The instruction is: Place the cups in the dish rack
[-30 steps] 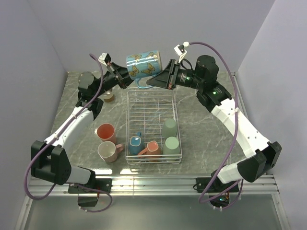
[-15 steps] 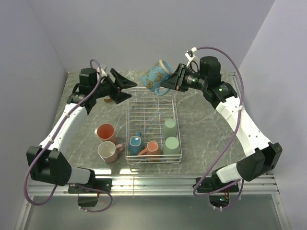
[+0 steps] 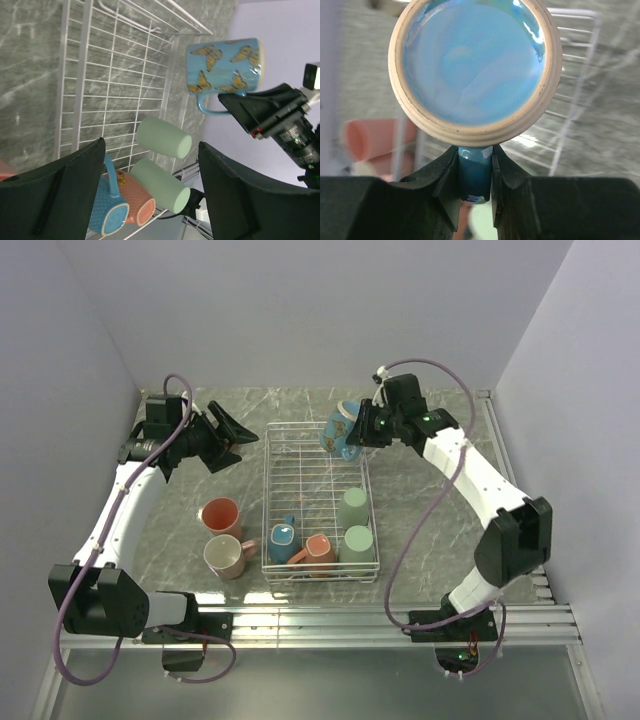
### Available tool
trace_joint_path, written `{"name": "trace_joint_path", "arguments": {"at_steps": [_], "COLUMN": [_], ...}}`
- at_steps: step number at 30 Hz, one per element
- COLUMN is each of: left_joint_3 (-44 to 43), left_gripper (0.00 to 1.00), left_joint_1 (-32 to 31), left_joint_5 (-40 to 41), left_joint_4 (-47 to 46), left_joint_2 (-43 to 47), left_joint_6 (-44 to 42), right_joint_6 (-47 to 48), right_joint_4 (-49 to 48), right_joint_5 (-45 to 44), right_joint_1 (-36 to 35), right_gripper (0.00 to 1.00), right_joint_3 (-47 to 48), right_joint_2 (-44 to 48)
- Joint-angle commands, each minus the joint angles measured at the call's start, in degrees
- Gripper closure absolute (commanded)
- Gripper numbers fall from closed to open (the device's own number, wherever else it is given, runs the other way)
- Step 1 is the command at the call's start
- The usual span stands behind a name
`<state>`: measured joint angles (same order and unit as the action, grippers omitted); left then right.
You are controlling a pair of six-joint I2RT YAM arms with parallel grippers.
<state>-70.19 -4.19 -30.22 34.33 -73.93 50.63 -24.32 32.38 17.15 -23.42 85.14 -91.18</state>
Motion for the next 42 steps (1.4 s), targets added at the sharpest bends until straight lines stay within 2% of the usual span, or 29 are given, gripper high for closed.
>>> {"name": "trace_joint_path", "arguments": {"at_steps": [1, 8, 17, 29, 36, 37, 38, 39, 40, 42], "left_joint_3": [-0.56, -4.69, -2.84, -4.69, -5.83, -6.61, -6.88, -7.32, -7.50, -7.59], "left_gripper": [0.21, 0.21, 0.23, 0.25, 0.26, 0.26, 0.26, 0.26, 0.26, 0.26], "left_joint_1": [0.41, 0.58, 0.58, 0.58, 0.58, 0.58, 0.58, 0.58, 0.58, 0.58], "left_joint_5": [1.91, 5.61, 4.38, 4.99, 5.87, 6.39, 6.75, 6.84, 7.01, 7.19], "left_joint_4": [2.58, 7.42, 4.70, 5.49, 6.10, 6.36, 6.37, 6.54, 6.46, 6.45], "left_joint_2": [1.07, -0.86, -3.49, -5.78, -7.10, -7.45, -7.80, -8.07, -8.24, -8.86], "left_joint_6": [-3.34, -7.12, -6.16, -7.57, -8.18, -8.27, -8.44, -8.44, -8.53, -8.62], "right_joint_6": [4.19, 4.63, 6.82, 9.29, 9.11, 9.11, 9.02, 9.02, 8.85, 8.85], "right_joint_4": [-6.01, -9.88, -11.20, -11.02, -11.37, -11.64, -11.81, -11.81, -11.73, -11.55], "right_joint_5": [-5.80, -8.62, -13.63, -25.39, -27.69, -28.13, -28.31, -29.00, -29.36, -30.06], "right_joint_1": [-1.27, -2.24, -3.56, -5.85, -6.02, -5.94, -6.11, -6.02, -6.11, -6.11], "right_gripper": [1.00, 1.00, 1.00, 1.00, 1.00, 0.96, 0.78, 0.69, 0.55, 0.48], "right_joint_3": [3.72, 1.69, -0.24, -0.77, -4.37, -5.59, -6.12, -7.00, -7.36, -8.06], "right_joint_2": [-1.10, -5.32, -8.49, -11.48, -11.92, -11.31, -10.96, -10.34, -10.08, -9.38]}}
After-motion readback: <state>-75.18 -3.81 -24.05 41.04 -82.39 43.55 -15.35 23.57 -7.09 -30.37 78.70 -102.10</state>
